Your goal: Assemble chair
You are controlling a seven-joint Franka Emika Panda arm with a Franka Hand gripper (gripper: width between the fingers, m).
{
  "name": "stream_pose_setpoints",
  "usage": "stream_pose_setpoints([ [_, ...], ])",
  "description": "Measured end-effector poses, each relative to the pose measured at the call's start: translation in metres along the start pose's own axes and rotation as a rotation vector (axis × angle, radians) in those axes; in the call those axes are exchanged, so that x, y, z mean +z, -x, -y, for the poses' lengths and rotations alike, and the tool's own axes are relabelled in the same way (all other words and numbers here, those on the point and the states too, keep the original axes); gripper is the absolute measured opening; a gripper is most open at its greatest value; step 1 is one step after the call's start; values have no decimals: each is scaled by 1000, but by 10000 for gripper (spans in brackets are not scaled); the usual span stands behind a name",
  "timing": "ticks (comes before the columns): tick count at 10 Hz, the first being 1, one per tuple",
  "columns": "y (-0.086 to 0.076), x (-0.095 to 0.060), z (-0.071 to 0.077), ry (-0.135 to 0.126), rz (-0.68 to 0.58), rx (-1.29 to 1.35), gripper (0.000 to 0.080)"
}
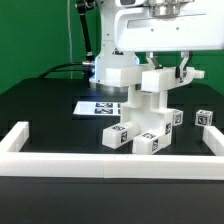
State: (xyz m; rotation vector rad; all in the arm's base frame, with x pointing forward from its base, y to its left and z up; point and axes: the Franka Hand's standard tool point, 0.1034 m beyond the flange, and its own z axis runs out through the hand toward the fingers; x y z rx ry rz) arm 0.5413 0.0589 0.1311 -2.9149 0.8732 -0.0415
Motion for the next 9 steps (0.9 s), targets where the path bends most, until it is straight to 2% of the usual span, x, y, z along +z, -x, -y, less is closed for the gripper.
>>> stream_pose_setpoints([
  [9, -1, 0, -2, 1, 0, -2, 291],
])
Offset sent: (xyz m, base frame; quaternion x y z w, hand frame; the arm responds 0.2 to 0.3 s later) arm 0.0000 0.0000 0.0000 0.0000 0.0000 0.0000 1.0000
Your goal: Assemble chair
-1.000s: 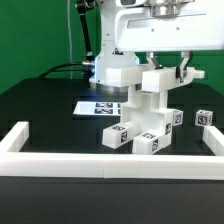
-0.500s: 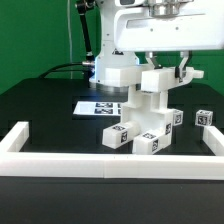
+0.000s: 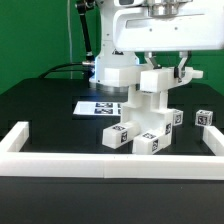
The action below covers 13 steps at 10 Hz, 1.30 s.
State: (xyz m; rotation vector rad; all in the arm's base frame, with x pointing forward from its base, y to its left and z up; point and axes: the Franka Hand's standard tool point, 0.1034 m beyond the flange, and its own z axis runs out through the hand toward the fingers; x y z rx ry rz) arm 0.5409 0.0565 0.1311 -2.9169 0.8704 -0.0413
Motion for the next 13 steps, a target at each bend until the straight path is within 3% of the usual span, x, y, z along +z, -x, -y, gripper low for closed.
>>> stream_pose_setpoints([
  [13, 3, 0, -2, 0, 3, 13, 291],
])
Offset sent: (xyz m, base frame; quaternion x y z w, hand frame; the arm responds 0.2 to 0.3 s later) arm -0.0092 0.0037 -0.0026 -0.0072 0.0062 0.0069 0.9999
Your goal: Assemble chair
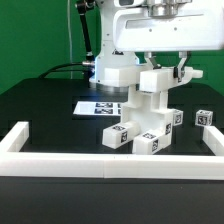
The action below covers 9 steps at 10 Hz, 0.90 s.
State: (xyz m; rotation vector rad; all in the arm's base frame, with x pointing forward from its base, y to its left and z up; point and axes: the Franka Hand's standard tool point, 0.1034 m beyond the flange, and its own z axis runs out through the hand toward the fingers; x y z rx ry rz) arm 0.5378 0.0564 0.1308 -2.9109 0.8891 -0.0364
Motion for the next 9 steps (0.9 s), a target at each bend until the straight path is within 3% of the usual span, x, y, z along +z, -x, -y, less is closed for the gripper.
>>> stream_pose_setpoints([
  [9, 0, -4, -2, 0, 6, 10, 291],
])
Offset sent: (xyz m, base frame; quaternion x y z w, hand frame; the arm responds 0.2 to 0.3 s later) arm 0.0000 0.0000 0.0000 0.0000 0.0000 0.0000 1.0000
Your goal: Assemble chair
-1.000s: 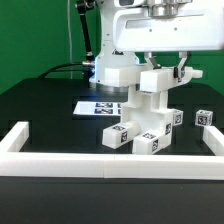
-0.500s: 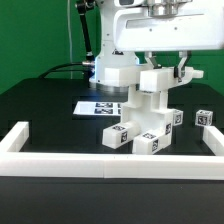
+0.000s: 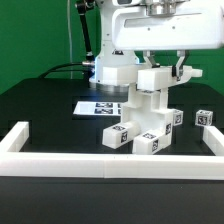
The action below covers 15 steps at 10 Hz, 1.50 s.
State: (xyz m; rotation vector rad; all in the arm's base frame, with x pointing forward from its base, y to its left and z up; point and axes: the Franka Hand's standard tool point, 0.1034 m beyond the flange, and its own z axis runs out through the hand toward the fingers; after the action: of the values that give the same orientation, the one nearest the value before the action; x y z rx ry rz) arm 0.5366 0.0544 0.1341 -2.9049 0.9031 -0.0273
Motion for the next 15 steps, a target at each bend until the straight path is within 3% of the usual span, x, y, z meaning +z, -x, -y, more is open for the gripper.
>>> stream_pose_setpoints([
  [15, 4, 4, 1, 1, -8, 5, 291],
])
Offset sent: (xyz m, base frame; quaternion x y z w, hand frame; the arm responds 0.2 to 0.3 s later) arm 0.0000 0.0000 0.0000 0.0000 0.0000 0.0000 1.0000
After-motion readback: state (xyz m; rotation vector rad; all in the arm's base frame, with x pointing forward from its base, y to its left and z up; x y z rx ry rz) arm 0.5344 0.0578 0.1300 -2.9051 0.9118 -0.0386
